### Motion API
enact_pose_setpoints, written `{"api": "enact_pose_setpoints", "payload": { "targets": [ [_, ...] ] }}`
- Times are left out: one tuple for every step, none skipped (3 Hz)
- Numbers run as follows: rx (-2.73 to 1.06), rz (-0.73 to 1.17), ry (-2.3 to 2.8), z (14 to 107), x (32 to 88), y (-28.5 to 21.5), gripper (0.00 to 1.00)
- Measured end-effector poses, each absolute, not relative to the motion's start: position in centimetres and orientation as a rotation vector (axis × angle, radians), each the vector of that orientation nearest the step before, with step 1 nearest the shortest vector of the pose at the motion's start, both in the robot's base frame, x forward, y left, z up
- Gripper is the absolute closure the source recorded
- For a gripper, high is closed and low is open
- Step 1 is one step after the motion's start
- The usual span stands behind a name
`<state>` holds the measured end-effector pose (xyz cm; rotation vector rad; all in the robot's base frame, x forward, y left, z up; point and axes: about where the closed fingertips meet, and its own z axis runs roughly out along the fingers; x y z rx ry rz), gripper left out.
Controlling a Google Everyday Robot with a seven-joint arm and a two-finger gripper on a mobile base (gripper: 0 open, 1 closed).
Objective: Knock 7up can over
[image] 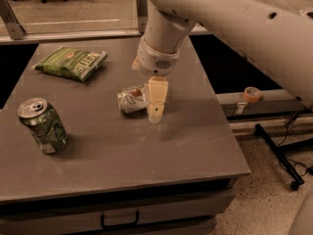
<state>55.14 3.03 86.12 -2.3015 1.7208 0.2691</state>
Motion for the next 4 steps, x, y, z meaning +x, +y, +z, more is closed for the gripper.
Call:
{"api": "enact_pose_setpoints", "payload": {
  "targets": [
    [-2.163,0.342,1.741,86.9,56.1,1.7,0.0],
    [-1.938,0.333,1.788,89.3,58.3,-2.4,0.0],
    [-1.733,0.307,1.816,91.8,60.3,-5.1,0.0],
    [-1.708,0.3,1.812,92.1,60.8,-5.2,0.0]
  ]
}}
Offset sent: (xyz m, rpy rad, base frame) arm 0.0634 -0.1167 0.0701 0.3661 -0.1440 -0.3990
